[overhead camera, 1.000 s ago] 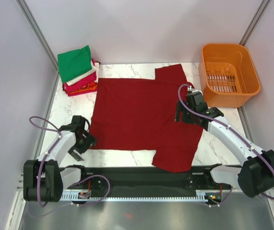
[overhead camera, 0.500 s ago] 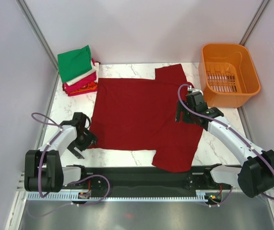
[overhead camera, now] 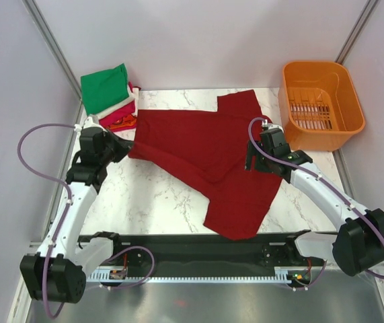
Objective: Fold and stack the t-shirts
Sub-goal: Flatten the tshirt out
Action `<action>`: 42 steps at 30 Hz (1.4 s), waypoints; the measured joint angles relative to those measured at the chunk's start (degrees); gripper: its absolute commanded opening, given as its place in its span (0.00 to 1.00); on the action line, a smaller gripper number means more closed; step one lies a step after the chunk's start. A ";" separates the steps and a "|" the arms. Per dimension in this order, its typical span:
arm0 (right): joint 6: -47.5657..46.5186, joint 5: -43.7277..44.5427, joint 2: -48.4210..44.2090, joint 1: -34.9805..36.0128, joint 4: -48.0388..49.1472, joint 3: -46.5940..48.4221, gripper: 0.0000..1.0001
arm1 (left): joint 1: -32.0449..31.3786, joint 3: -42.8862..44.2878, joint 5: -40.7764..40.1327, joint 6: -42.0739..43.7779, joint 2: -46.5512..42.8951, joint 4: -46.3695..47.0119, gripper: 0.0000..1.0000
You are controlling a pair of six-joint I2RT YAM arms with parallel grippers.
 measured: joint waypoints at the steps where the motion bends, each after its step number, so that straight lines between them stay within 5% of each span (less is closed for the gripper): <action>1: 0.00 -0.04 0.00 0.00 0.04 0.00 0.84 | 0.00 0.11 0.48 0.52 -0.74 0.11 0.02; 15: 5.27 -6.99 -6.99 0.96 -2.16 -7.43 0.81 | 0.00 -9.42 2.82 3.72 -6.75 -9.20 0.02; 29: 22.69 -9.62 -12.11 25.86 -15.82 -17.44 0.81 | 0.00 -13.55 2.82 3.85 -6.75 -11.43 0.02; 42: 32.63 -8.81 -15.32 31.58 -15.98 -25.16 0.78 | 0.00 -13.57 3.04 4.00 -6.67 -11.28 0.02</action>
